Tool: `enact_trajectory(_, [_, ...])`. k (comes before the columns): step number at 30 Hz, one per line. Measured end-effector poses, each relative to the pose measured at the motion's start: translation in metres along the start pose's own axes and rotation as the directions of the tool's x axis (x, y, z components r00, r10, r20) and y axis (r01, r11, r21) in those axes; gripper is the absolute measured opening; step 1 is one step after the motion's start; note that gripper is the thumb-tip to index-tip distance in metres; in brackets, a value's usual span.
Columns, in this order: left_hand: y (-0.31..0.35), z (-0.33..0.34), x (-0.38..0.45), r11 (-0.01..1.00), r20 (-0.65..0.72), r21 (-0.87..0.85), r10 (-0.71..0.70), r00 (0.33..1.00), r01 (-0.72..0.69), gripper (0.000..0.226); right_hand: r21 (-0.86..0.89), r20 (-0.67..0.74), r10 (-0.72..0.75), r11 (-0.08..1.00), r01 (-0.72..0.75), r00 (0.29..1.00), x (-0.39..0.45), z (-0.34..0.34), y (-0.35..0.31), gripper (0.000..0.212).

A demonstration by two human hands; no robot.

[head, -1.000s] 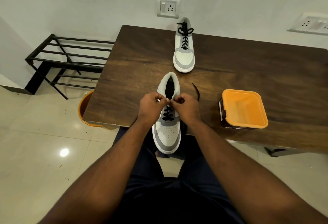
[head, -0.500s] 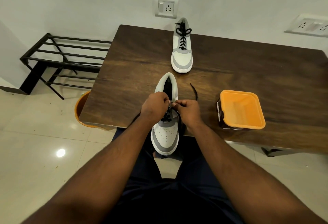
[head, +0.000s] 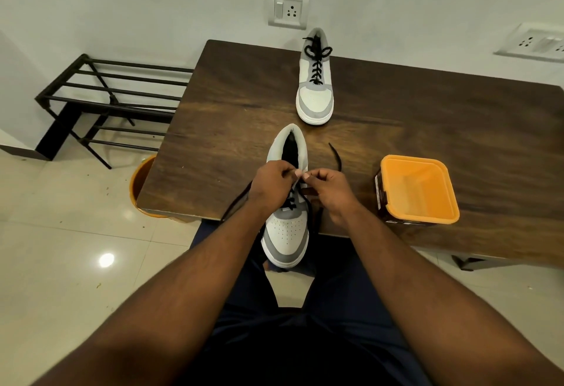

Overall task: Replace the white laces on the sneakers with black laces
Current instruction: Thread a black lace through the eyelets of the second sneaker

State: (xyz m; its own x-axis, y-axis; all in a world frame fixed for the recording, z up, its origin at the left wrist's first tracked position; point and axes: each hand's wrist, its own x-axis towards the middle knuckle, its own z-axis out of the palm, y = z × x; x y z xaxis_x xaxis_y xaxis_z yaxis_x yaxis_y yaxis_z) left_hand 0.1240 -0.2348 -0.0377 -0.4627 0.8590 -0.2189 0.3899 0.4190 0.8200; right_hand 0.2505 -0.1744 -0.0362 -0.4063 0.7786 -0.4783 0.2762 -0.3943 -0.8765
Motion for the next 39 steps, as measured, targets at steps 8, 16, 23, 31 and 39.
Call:
enact_trajectory(8, [-0.004, -0.002, -0.016, 0.981, -0.057, 0.194, -0.002, 0.998, 0.013, 0.033, -0.17, 0.091, 0.059, 0.984, -0.043, 0.994, 0.017, -0.011, -0.009, 0.016])
enact_trajectory(16, [-0.011, 0.0, -0.019, 0.919, -0.16, 0.395, 0.07, 0.985, -0.001, 0.044, -0.243, -0.287, -0.088, 0.97, 0.017, 0.954, 0.038, -0.074, -0.034, 0.022])
enact_trajectory(23, [-0.019, 0.004, -0.017, 0.953, -0.127, 0.296, 0.104, 0.986, -0.063, 0.049, -0.45, -0.205, -0.264, 0.881, 0.149, 0.942, 0.005, -0.014, 0.016, 0.008])
enact_trajectory(31, [-0.022, 0.002, -0.019, 0.964, -0.101, 0.247, 0.131, 0.986, -0.102, 0.051, -0.673, 0.027, -0.438, 0.657, 0.34, 0.899, 0.008, -0.002, 0.011, 0.017])
enact_trajectory(39, [-0.02, -0.003, -0.015, 0.889, -0.14, 0.45, 0.165, 0.976, -0.086, 0.053, -0.992, 0.054, -0.472, 0.077, 0.102, 0.88, 0.061, -0.074, -0.08, 0.024])
